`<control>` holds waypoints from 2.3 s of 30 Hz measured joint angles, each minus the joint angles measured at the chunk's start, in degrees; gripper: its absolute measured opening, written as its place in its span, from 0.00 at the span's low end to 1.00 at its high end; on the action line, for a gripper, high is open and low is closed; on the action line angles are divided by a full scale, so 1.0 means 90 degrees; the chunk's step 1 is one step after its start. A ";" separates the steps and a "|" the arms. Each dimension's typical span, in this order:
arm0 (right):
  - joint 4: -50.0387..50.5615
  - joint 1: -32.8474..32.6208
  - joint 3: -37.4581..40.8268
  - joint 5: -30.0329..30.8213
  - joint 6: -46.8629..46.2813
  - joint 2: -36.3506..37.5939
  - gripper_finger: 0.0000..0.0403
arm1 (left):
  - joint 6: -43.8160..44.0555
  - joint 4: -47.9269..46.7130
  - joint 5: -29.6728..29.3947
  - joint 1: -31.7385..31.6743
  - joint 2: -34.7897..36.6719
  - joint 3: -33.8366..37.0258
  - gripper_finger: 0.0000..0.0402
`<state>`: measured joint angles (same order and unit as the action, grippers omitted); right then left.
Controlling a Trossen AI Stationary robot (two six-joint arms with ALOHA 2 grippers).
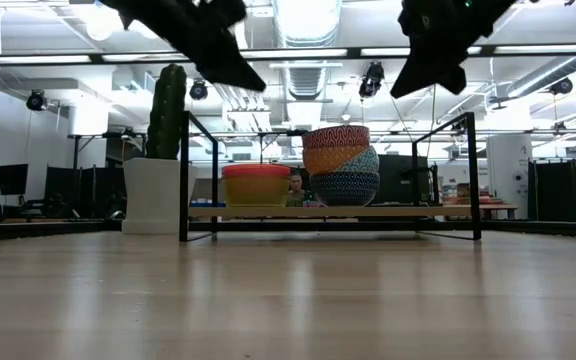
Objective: Place and stack bowls onto a shelf
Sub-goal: Adjust the right pattern bowls
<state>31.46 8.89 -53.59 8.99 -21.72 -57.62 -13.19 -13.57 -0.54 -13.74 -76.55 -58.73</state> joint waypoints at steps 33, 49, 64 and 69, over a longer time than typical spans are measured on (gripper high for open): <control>-0.2124 -0.1294 0.0652 0.1272 -0.0488 -0.1278 0.02 | -0.0169 0.0732 -0.0044 0.0520 0.0480 0.0713 0.19; 0.0217 0.0523 -0.0444 0.1368 -0.0514 -0.1123 0.02 | -0.0988 0.2159 -0.0053 -0.0672 -0.0726 0.0691 0.19; -0.0257 0.1030 -0.0191 0.1366 -0.1740 -0.1595 0.02 | -0.1090 0.2115 -0.0046 -0.0811 -0.1788 -0.0032 0.19; -0.0265 0.1070 -0.0191 0.1398 -0.1673 -0.1609 0.02 | -0.1119 0.2113 -0.0046 -0.0905 -0.1836 -0.0057 0.19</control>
<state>29.07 18.52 -55.31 21.58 -36.78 -72.10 -23.27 5.45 -0.95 -21.89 -93.08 -59.24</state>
